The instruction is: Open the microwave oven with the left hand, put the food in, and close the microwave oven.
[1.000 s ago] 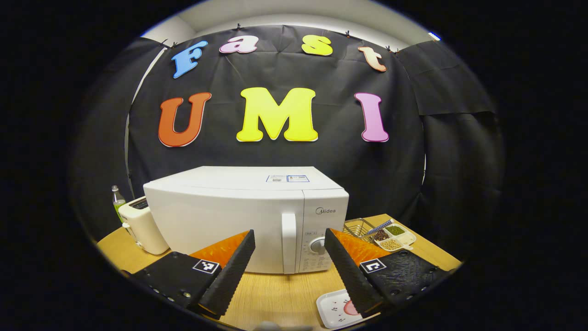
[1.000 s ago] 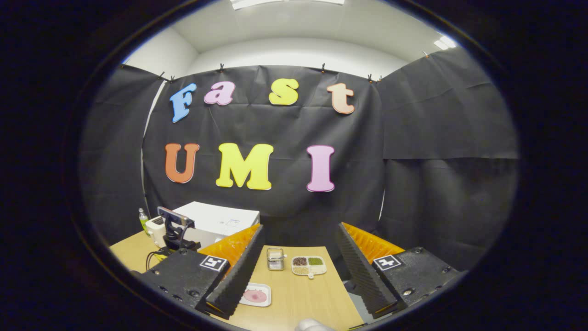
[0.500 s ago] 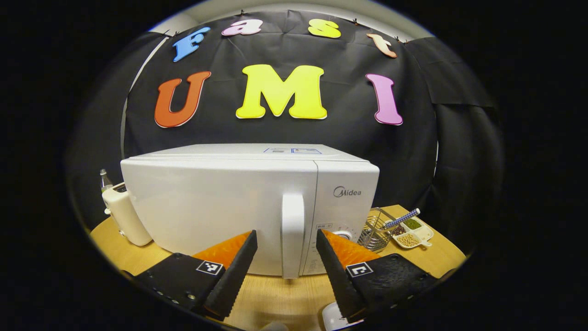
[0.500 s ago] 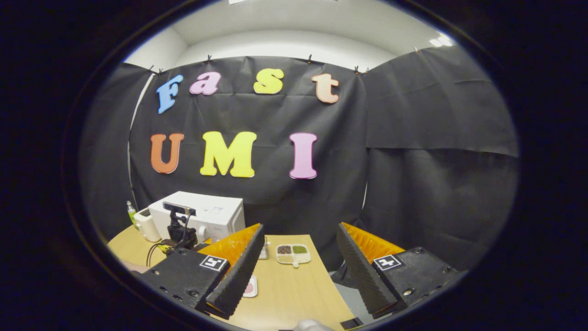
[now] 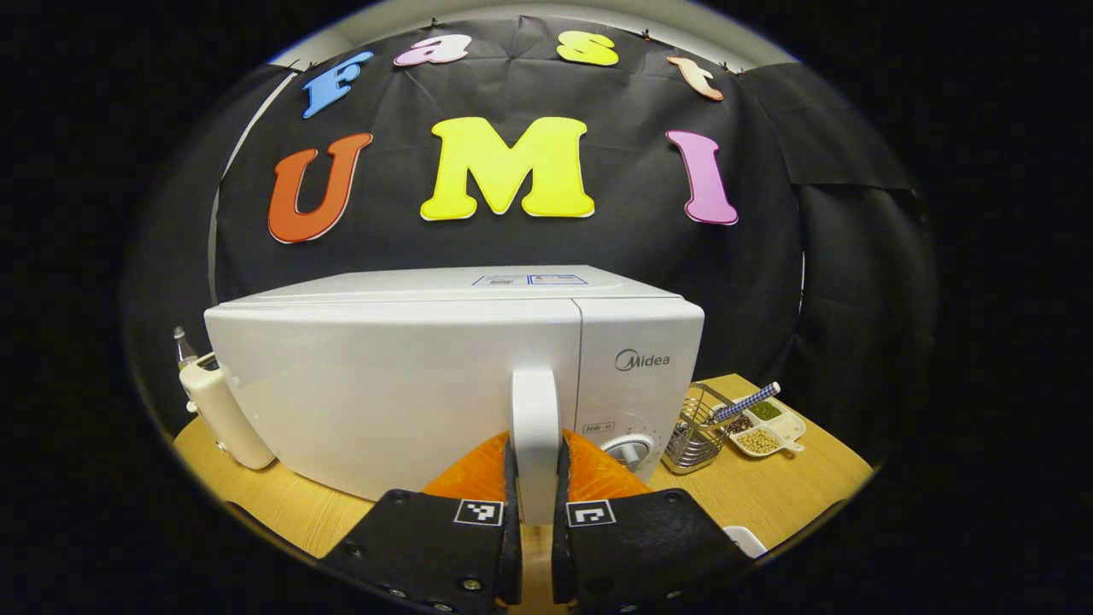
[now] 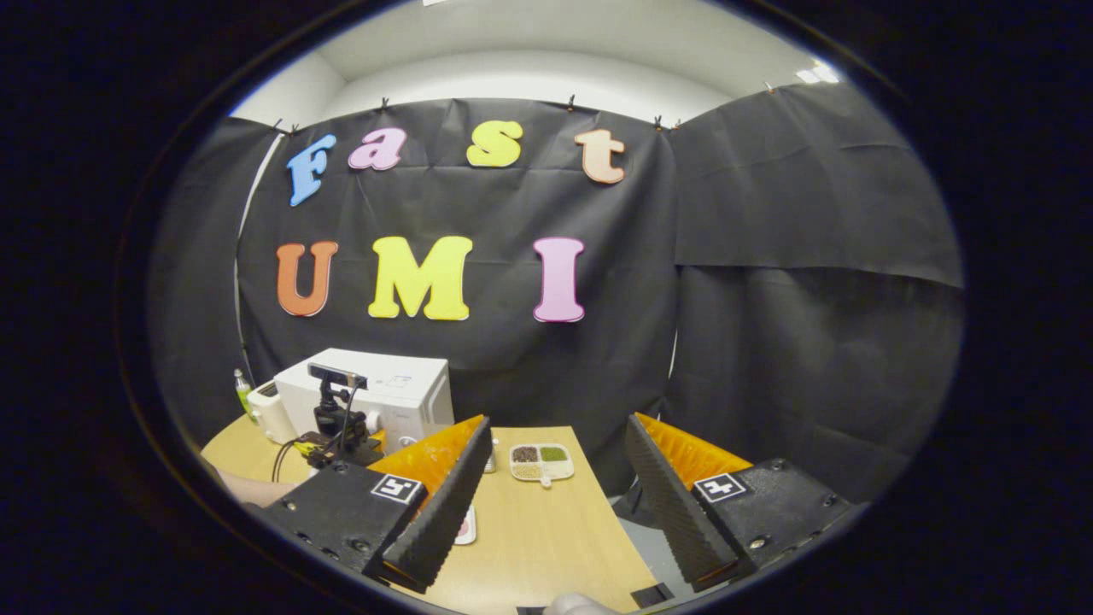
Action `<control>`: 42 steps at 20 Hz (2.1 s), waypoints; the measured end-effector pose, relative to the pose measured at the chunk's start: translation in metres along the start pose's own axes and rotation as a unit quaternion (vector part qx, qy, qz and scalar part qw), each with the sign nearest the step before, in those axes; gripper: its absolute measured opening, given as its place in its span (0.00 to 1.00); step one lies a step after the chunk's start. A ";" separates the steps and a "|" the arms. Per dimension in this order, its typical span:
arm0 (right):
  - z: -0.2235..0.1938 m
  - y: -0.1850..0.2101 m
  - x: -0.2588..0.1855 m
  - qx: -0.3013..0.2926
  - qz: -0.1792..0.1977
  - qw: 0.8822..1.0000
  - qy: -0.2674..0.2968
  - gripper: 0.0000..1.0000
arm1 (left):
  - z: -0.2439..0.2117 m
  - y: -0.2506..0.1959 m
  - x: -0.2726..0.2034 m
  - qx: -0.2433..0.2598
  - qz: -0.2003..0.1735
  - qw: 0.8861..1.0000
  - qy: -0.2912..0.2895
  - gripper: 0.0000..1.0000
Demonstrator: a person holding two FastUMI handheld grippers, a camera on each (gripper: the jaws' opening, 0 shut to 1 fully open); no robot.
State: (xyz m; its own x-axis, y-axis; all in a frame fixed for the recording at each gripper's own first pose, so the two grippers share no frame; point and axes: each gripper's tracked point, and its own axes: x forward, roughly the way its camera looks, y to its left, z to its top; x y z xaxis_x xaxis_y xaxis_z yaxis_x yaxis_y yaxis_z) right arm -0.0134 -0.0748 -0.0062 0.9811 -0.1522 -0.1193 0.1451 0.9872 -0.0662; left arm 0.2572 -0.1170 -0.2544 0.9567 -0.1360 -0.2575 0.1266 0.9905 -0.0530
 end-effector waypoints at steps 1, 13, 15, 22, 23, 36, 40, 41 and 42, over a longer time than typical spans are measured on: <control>0.000 0.001 -0.001 0.000 0.000 1.000 0.000 1.00 | -0.002 0.000 0.002 0.003 0.000 1.000 0.002 0.12; -0.003 0.008 -0.018 -0.007 0.014 1.000 0.002 1.00 | -0.017 0.010 -0.062 -0.002 -0.026 1.000 0.006 0.09; -0.004 0.017 -0.017 -0.005 0.027 1.000 0.005 1.00 | -0.023 0.019 -0.088 0.006 -0.023 1.000 0.011 0.09; -0.008 0.044 -0.031 -0.013 0.062 0.998 0.001 1.00 | -0.036 0.053 -0.149 0.014 -0.003 1.000 0.014 0.19; -0.009 0.046 -0.031 -0.016 0.064 0.998 0.000 1.00 | -0.039 0.056 -0.151 0.016 0.003 1.000 0.015 0.03; -0.033 0.052 -0.051 -0.009 0.090 0.996 0.019 0.92 | -0.025 0.106 -0.205 0.034 0.068 0.997 -0.006 0.82; -0.040 0.050 -0.059 -0.007 0.116 0.993 0.018 0.92 | -0.027 0.126 -0.231 0.027 0.105 0.994 -0.002 0.95; -0.041 0.049 -0.060 -0.006 0.123 0.992 0.018 0.92 | -0.027 0.130 -0.238 0.028 0.114 0.993 -0.002 0.95; -0.044 0.047 -0.061 -0.006 0.130 0.991 0.020 0.92 | -0.028 0.137 -0.246 0.033 0.125 0.992 0.001 0.96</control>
State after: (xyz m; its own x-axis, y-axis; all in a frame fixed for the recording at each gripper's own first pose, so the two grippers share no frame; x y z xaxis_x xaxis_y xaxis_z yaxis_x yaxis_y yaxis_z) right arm -0.0717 -0.0214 -0.0461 0.9794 0.1047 -0.1729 -0.1132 0.9928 -0.0401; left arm 0.0321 0.0515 -0.2253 0.9600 0.1146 -0.2556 -0.0981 0.9922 0.0766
